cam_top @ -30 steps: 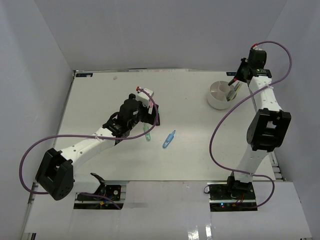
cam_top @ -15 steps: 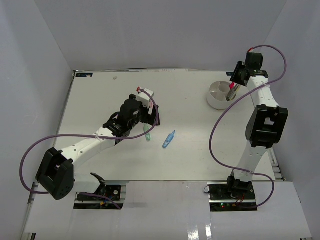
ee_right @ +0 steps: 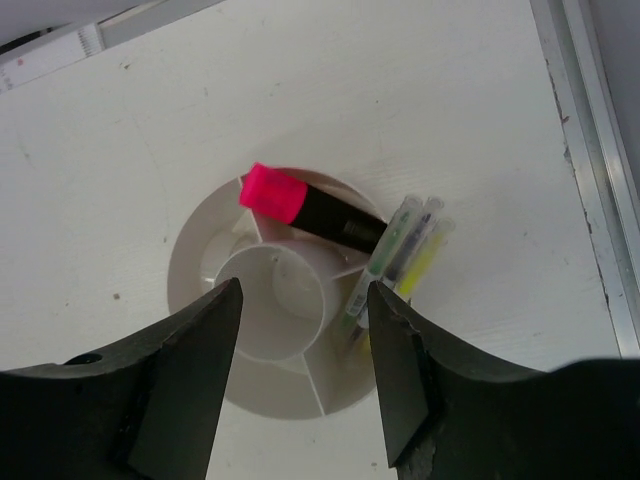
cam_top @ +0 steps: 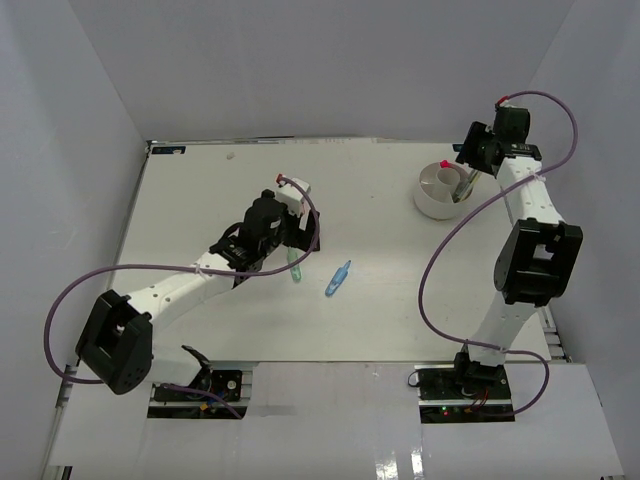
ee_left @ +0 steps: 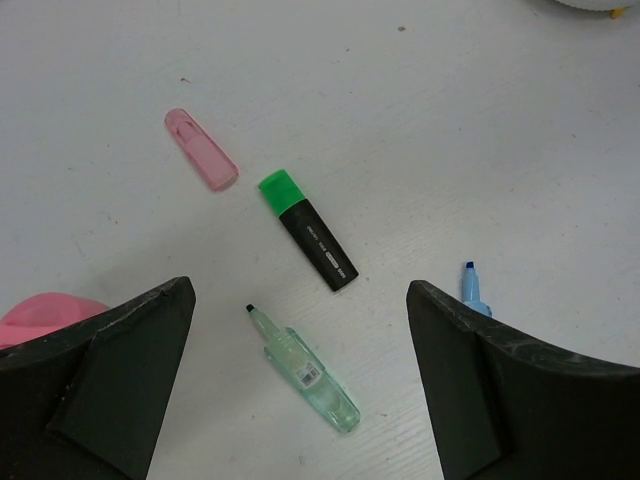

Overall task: Sort the stationery into containers
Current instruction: Place the pen in the storage box, then pick up the pen from the center of the board.

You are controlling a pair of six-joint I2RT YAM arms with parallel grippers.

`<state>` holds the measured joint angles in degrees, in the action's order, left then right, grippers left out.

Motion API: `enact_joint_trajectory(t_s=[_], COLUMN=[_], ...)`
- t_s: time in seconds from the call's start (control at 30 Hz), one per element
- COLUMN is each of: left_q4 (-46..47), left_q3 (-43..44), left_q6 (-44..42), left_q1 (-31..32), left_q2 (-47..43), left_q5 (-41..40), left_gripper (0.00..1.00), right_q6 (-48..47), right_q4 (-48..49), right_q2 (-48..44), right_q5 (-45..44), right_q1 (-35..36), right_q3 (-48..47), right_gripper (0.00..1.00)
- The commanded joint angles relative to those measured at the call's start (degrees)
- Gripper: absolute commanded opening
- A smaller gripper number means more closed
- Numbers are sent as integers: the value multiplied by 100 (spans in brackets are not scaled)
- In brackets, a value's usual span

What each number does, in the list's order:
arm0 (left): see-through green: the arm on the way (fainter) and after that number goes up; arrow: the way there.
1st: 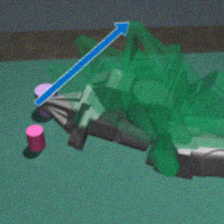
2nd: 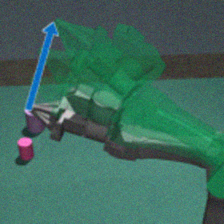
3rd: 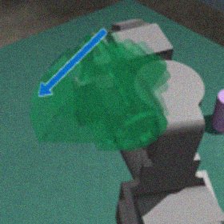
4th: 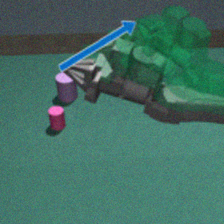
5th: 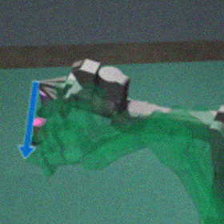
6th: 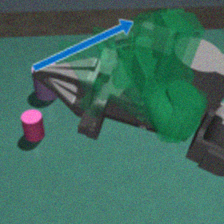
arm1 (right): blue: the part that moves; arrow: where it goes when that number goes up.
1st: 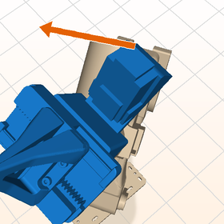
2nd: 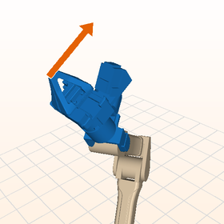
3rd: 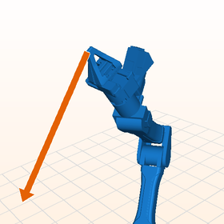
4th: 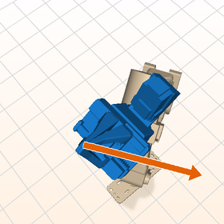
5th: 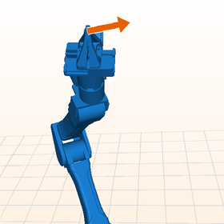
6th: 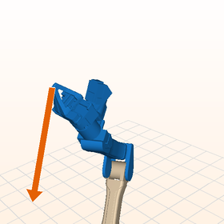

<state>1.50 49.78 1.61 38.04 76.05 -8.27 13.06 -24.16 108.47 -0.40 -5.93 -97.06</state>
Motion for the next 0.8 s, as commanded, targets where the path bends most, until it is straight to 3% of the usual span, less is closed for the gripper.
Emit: enact_joint_trajectory(t_s=[0.0, 0.23, 0.5, 0.77], left_q4=[-114, -509, -1694, -2205], left_q3=[251, 489, 1717, 2606], left_q6=[217, 858, 2132, 2801], left_q1=[10, 10, 36, 98], left_q2=[59, 427, 1727, 3133], left_q5=[80, -244, -833, -1247], left_gripper=[98, 98, 98, 95], right_q6=[-14, 188, 548, 619], right_q4=[244, 1202, 2609, 2926], right_q2=[-982, -2732, -4806, -5581], right_q5=[417, 1015, 1815, 2299], right_q1=[-22, -22, -22, -13], right_q3=[309, 2074, 4544, 5899], right_gripper=[62, 64, 69, 73])
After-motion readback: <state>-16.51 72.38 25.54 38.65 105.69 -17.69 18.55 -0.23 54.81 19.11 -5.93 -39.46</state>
